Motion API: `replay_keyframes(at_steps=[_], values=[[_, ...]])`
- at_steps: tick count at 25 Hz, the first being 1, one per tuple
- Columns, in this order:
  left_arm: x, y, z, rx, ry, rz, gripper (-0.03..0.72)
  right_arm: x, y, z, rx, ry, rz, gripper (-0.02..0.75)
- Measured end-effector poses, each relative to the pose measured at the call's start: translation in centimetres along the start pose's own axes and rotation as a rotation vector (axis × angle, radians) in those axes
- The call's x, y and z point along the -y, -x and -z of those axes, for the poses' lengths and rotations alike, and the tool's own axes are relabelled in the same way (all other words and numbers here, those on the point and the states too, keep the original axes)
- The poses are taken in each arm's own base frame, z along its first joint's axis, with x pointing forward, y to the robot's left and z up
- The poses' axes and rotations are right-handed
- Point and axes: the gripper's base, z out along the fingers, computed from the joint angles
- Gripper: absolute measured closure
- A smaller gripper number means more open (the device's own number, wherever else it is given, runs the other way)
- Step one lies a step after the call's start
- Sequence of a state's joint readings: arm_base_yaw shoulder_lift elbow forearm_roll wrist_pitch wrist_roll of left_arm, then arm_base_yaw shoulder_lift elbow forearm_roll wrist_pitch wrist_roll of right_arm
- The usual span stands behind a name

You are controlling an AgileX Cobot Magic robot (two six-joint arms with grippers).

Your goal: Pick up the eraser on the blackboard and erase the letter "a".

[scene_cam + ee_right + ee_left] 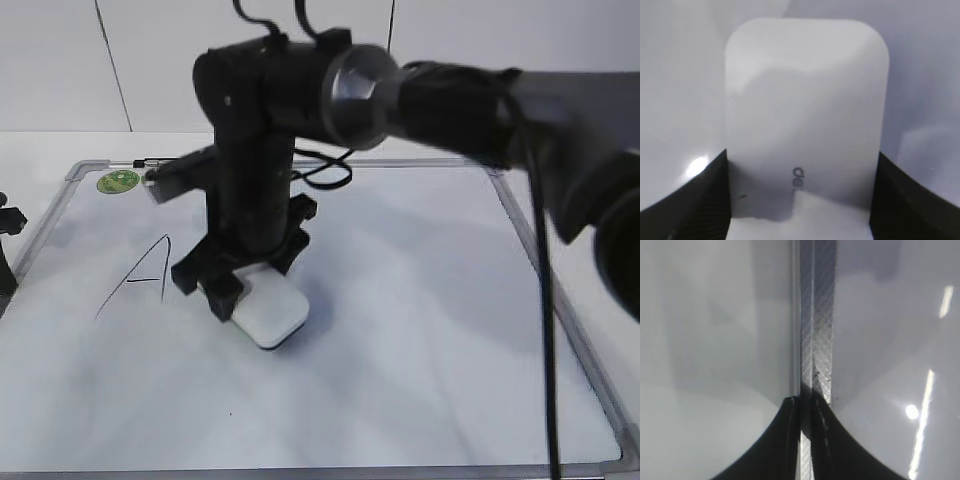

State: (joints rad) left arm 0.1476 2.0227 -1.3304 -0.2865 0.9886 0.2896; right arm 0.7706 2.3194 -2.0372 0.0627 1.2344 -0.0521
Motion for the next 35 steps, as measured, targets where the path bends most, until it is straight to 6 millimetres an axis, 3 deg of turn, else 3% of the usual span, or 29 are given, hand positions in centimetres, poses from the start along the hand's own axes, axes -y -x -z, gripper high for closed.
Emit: replay_keyframes(at_steps=[7, 11, 18, 26, 30, 35], values=[[0.0, 0.0, -0.1, -0.001, 0.0, 0.0, 0.671, 4.4, -1.2, 9.9, 0.202, -0.048, -0.086, 0.2], [0.0, 0.0, -0.1, -0.001, 0.0, 0.0, 0.671, 8.6, -3.1, 11.9, 0.219, -0.076, -0.187, 0.2], [0.0, 0.0, -0.1, -0.003, -0.001, 0.0, 0.671, 15.4, -9.5, 10.2, 0.065, -0.093, -0.417, 0.2], [0.0, 0.0, -0.1, -0.003, -0.001, 0.0, 0.67, 20.0, -16.0, 8.9, -0.001, -0.103, -0.64, 0.2], [0.0, 0.0, -0.1, -0.003, -0.001, 0.0, 0.669, 21.0, -17.5, 7.5, 0.015, -0.098, -0.699, 0.2], [0.0, 0.0, -0.1, -0.003, -0.001, 0.0, 0.669, 21.6, -17.4, 6.8, 0.098, -0.106, -0.73, 0.2]])
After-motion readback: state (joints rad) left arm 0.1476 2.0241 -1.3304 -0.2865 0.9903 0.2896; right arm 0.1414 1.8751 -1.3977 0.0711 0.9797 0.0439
